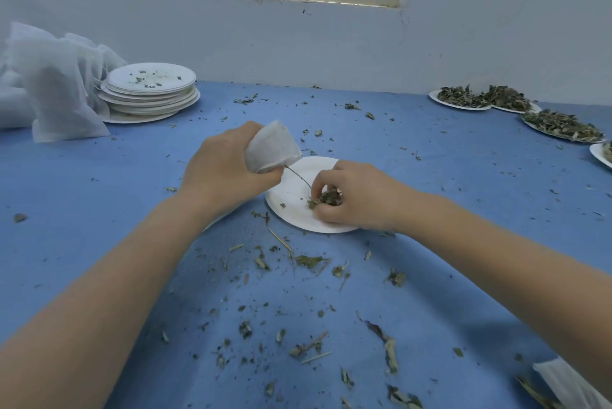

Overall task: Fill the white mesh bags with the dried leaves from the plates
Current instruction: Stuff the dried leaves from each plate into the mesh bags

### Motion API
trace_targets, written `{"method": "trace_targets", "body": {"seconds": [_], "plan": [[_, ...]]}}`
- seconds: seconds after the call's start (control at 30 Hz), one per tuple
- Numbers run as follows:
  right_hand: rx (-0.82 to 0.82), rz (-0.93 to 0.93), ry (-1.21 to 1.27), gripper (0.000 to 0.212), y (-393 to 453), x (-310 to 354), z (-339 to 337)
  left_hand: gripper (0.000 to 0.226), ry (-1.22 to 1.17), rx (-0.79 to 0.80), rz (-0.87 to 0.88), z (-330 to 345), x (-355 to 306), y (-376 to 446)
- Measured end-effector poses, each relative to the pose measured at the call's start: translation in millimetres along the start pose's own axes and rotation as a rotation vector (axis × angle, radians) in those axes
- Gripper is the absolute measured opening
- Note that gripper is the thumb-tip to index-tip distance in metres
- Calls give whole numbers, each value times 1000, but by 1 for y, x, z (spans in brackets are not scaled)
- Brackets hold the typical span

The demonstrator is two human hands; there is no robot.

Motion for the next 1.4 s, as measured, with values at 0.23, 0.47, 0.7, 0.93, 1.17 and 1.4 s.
{"method": "trace_targets", "body": {"seconds": [0.23, 0.47, 0.7, 0.93, 1.17, 1.4], "plan": [[-92, 22, 198, 11, 0, 2, -16, 38, 19, 21, 14, 2, 1, 0], [-180, 14, 179, 10, 15, 15, -77, 46, 97, 100, 40, 6, -3, -1], [-106, -149, 13, 14, 25, 58, -67, 47, 69, 88, 48, 7, -11, -2], [-128, -167, 365, 19, 27, 60, -58, 36, -302, 72, -47, 8, -14, -5], [309, -172, 458, 41, 18, 62, -57, 37, -277, 87, -48, 7, -8, -2], [-126, -162, 227, 30, 28, 60, -69, 39, -282, 80, 3, 4, -18, -3]]}}
Point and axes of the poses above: each hand's wrist, its own y-axis towards the middle knuckle, its own z-axis out of the palm, x = y × z, the point moved 8 cm from there along y, towards the middle knuckle, and after that the axes turned 11 degrees about y, right-handed, at the moved point
